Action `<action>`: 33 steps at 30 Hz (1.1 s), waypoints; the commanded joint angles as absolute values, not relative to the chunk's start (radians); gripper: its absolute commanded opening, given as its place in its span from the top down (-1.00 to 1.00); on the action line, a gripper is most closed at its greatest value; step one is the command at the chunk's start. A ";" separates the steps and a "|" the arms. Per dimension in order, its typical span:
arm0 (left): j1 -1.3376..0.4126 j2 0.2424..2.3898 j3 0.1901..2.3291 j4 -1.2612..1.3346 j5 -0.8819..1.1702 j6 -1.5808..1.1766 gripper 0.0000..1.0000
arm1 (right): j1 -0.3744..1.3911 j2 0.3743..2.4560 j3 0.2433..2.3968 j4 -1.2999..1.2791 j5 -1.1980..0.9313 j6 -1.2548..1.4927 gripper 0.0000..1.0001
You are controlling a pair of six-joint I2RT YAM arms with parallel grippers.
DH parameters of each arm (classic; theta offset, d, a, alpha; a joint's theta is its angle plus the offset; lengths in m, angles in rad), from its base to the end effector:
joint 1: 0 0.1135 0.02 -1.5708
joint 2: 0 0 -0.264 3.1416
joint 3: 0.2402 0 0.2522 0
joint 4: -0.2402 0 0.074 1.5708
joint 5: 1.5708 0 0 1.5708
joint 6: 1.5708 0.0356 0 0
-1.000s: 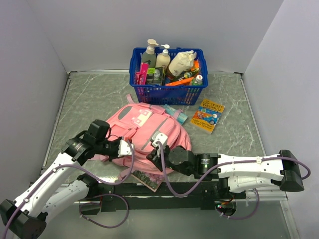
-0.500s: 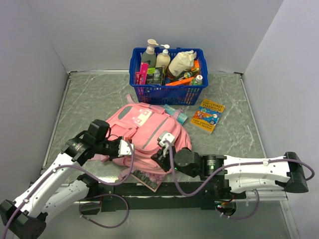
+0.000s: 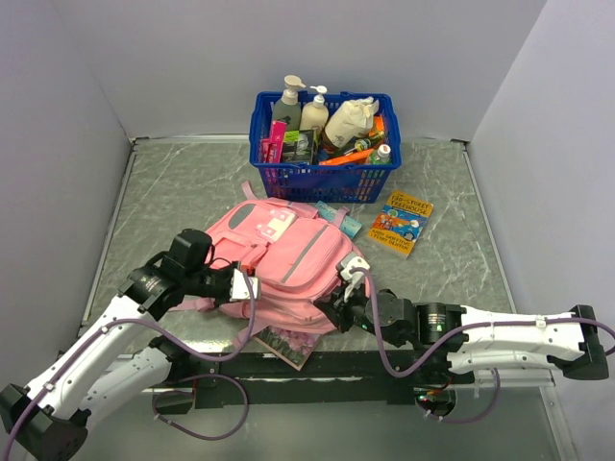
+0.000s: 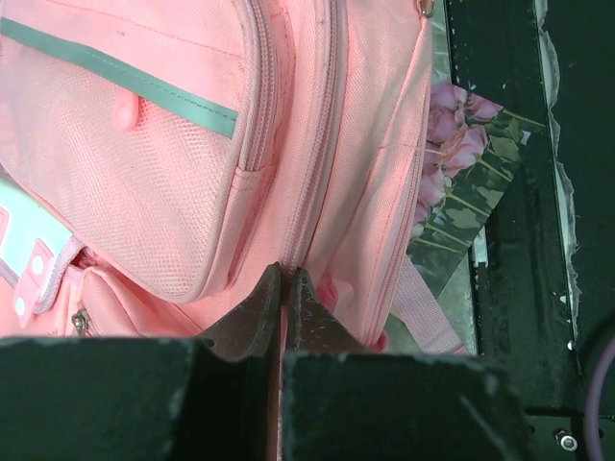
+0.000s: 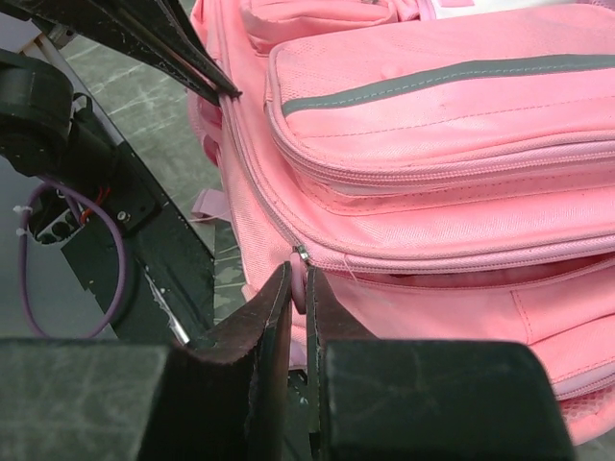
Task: Pack the student bag
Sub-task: Zip the student bag at the center of the board.
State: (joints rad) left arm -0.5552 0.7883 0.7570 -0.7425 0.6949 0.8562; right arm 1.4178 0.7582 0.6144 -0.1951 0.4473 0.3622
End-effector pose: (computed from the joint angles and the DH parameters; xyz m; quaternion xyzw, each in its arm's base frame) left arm 0.1181 -0.1001 0.2822 0.6626 0.5739 -0.2556 0.4078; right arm 0.0426 0.1750 0.2840 -0.2901 0.7521 0.3238 0.4953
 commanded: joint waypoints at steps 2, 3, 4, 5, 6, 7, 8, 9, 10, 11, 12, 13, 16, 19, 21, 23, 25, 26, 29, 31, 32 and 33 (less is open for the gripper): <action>-0.525 0.792 0.790 -0.821 0.496 0.888 0.98 | 1.416 0.722 0.615 -0.383 0.589 0.341 1.00; -0.526 0.793 0.792 -0.822 0.492 0.890 0.98 | 1.417 0.732 0.618 -0.391 0.586 0.336 0.98; -0.526 0.792 0.793 -0.821 0.489 0.888 0.98 | 1.417 0.735 0.623 -0.402 0.586 0.340 0.98; -0.526 0.792 0.793 -0.821 0.488 0.890 0.98 | 1.417 0.739 0.624 -0.420 0.583 0.342 0.96; -0.526 0.792 0.795 -0.821 0.489 0.891 0.98 | 1.416 0.742 0.626 -0.425 0.574 0.342 0.92; -0.525 0.792 0.795 -0.818 0.491 0.890 0.98 | 1.417 0.742 0.624 -0.431 0.549 0.339 0.89; -0.525 0.790 0.795 -0.818 0.492 0.888 0.98 | 1.419 0.747 0.624 -0.439 0.539 0.339 0.82; -0.525 0.790 0.795 -0.816 0.494 0.885 0.98 | 1.420 0.750 0.621 -0.442 0.532 0.342 0.77; -0.525 0.788 0.795 -0.812 0.497 0.885 0.98 | 1.425 0.755 0.618 -0.439 0.520 0.348 0.68; -0.526 0.788 0.795 -0.810 0.499 0.884 0.98 | 1.428 0.765 0.617 -0.437 0.502 0.356 0.25; -0.525 0.788 0.793 -0.808 0.503 0.881 0.98 | 1.428 0.772 0.618 -0.427 0.493 0.360 0.06; -0.525 0.788 0.792 -0.807 0.506 0.882 0.98 | 1.433 0.776 0.627 -0.422 0.486 0.373 -0.04; -0.526 0.788 0.790 -0.808 0.509 0.884 0.98 | 1.433 0.792 0.669 -0.400 0.482 0.400 -0.19; -0.526 0.785 0.792 -0.810 0.511 0.887 0.98 | 1.434 0.795 0.709 -0.390 0.469 0.422 -0.22; -0.526 0.781 0.790 -0.816 0.515 0.888 0.98 | 1.434 0.793 0.732 -0.391 0.453 0.440 -0.19; -0.525 0.778 0.790 -0.816 0.520 0.888 0.98 | 1.434 0.787 0.736 -0.373 0.422 0.443 -0.15; -0.526 0.778 0.788 -0.810 0.532 0.887 0.98 | 1.434 0.781 0.724 -0.321 0.378 0.424 -0.15; -0.526 0.778 0.788 -0.808 0.537 0.884 0.98 | 1.434 0.781 0.718 -0.301 0.361 0.407 -0.12; -0.526 0.781 0.790 -0.795 0.552 0.874 0.98 | 1.433 0.811 0.712 -0.262 0.342 0.355 0.02; -0.526 0.785 0.796 -0.793 0.557 0.876 0.98 | 1.430 0.856 0.736 -0.270 0.339 0.319 0.08; -0.526 0.785 0.799 -0.793 0.558 0.874 0.98 | 1.428 0.868 0.745 -0.281 0.333 0.311 0.09; -0.528 0.785 0.805 -0.792 0.560 0.874 0.98 | 1.422 0.879 0.756 -0.281 0.321 0.293 0.09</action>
